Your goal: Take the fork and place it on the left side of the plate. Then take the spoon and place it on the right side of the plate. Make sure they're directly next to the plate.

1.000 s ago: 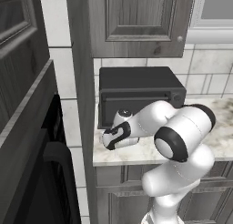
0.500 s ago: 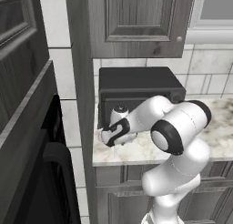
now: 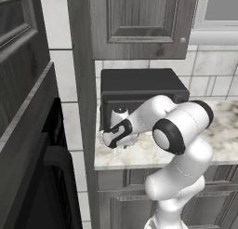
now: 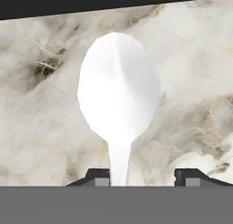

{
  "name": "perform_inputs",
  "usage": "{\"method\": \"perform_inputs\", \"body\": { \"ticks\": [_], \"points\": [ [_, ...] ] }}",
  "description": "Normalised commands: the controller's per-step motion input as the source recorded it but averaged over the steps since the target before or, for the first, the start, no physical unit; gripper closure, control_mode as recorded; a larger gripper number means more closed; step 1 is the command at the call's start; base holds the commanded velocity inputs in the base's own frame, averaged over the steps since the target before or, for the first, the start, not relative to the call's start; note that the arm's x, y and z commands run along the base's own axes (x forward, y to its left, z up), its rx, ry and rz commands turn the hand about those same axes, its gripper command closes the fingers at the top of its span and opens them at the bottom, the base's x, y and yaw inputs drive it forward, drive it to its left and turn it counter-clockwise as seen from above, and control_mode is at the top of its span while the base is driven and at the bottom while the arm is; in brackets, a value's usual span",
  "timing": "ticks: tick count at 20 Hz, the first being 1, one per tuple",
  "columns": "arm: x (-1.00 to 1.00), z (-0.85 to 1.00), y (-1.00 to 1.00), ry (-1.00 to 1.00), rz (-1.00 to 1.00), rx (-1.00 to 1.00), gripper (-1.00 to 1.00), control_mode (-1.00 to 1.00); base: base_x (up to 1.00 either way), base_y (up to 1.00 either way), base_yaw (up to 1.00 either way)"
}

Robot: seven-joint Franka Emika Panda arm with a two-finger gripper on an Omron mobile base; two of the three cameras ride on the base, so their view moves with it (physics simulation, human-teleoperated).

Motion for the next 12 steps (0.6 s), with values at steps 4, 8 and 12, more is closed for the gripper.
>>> {"method": "perform_inputs", "body": {
  "ticks": [4,8,12],
  "points": [
    [0.00,-0.29,0.00,-0.01,0.00,-0.01,1.00,-1.00,0.00,0.00,0.00],
    [-0.12,-0.06,-0.03,-0.10,0.00,0.00,1.00,-1.00,0.00,0.00,0.00],
    [-0.37,0.04,-0.07,-0.16,0.00,0.00,1.00,-1.00,0.00,0.00,0.00]
  ]
}}
